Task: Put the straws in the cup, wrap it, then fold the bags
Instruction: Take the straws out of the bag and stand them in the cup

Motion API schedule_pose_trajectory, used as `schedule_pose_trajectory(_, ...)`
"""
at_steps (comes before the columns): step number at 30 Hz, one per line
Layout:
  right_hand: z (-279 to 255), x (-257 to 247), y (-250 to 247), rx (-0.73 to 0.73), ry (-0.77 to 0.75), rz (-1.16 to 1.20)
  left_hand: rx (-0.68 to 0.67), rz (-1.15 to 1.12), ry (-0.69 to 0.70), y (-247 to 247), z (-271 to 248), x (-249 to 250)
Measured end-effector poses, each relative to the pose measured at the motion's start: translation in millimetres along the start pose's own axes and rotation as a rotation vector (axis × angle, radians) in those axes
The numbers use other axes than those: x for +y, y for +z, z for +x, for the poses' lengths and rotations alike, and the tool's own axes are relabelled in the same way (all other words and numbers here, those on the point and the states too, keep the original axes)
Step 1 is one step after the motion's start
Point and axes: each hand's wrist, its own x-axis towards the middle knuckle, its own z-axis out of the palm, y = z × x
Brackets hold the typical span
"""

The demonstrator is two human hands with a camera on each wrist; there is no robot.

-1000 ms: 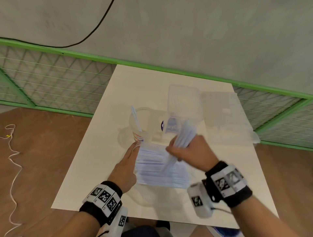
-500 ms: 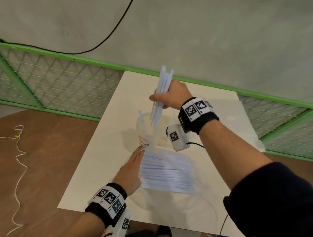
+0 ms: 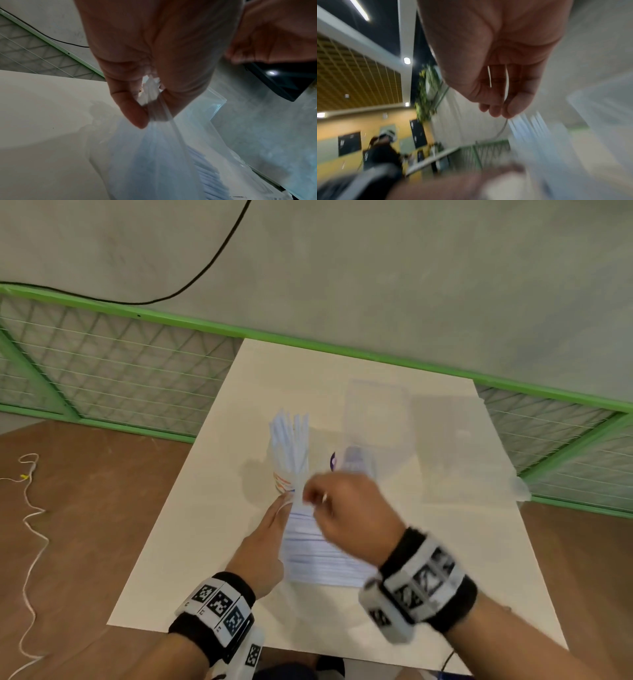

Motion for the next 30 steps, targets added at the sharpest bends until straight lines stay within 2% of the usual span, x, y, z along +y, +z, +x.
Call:
schedule_pose_trajectory(3,-32.8,22.2,66.0,-0.330,0.100,-0.163,-0.007,-0.009,0.016,4.4,1.0,-0.8)
schedule_pose_trajectory(5,-48.7,37.3,97.6,-0.418,0.125,-0.259,-0.006,0.001,0.022,6.1,1.8,-0.6)
schedule_pose_trajectory(13,-62.7,52.3,151.2,-0.327,0.106,-0.444,0.019,0.013,0.021,7.8,-2.6,-6.0)
schedule_pose_trajectory(24,-59.0,52.7,155.0,-0.362,0.098,-0.568,0.034,0.026,0.010,6.9,-6.8,-8.2)
schedule_pose_trajectory(30,-58.4,45.2,150.7,-0.399,0.106,-0.556,0.034,0.027,0.007,8.1,-6.7,-10.5)
